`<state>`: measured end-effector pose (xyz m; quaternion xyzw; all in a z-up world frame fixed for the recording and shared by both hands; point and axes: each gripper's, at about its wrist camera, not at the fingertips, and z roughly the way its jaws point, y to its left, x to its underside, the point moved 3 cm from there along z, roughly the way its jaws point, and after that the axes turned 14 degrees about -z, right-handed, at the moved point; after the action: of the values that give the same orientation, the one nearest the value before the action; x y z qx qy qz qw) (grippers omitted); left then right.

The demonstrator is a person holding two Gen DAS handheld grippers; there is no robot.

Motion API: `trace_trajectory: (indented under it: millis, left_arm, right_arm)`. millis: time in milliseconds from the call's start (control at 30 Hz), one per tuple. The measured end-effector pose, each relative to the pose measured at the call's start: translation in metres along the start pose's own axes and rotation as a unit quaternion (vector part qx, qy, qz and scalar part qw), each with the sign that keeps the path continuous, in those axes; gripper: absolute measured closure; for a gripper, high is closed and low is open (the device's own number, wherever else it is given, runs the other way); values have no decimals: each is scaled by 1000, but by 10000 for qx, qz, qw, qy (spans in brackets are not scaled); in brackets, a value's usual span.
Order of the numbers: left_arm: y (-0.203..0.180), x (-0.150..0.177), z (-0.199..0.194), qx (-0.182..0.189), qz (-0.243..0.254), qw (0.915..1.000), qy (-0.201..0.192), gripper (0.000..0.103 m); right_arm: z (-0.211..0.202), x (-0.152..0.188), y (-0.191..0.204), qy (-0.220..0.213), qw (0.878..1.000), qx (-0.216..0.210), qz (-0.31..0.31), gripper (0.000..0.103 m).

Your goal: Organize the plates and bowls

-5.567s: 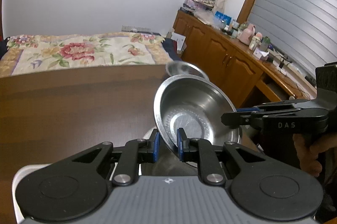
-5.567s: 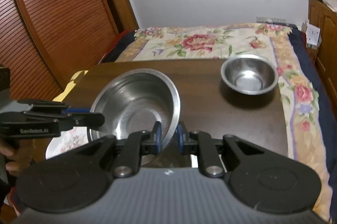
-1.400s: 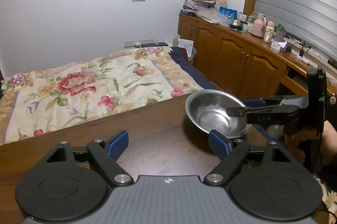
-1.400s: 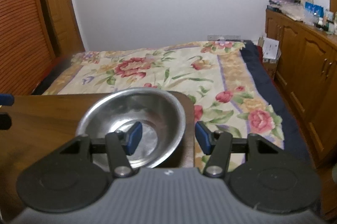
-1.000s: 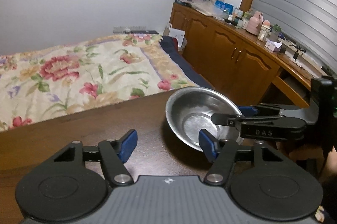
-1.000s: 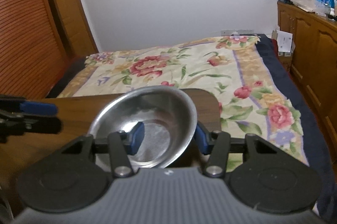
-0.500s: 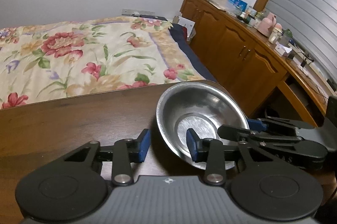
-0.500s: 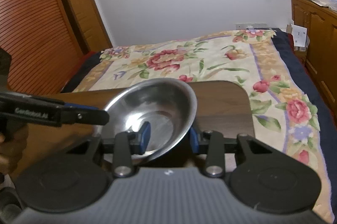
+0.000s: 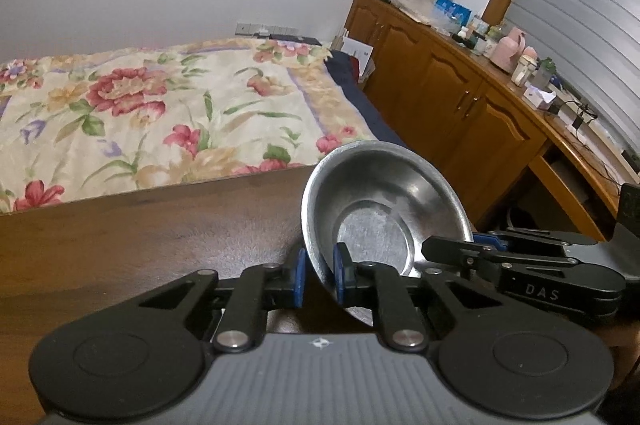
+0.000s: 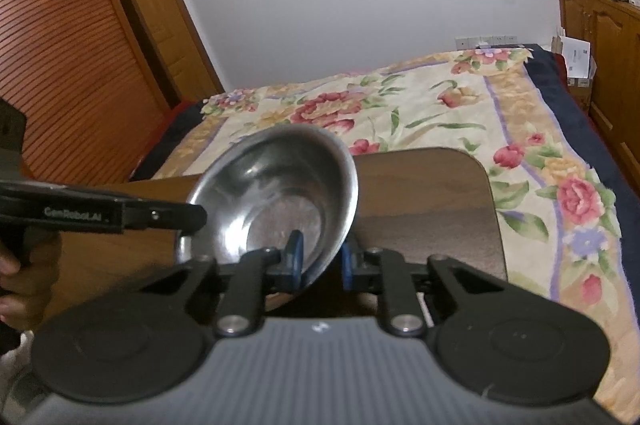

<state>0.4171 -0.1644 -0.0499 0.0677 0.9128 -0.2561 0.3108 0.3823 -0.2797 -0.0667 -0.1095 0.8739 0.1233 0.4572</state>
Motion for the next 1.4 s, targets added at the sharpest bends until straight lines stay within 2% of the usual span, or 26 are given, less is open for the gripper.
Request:
trace_trajectory:
  millis: [600,1400]
  left_arm:
    - [-32,8,-89,218,293,9984,-424,87]
    - [-37,58,-190,425,514,9951,-724,86]
  right_arm:
    - [-69,-25,34,-319,9991,151,-231,82]
    - [-130,-19,89,-388,9981,202,-445,82]
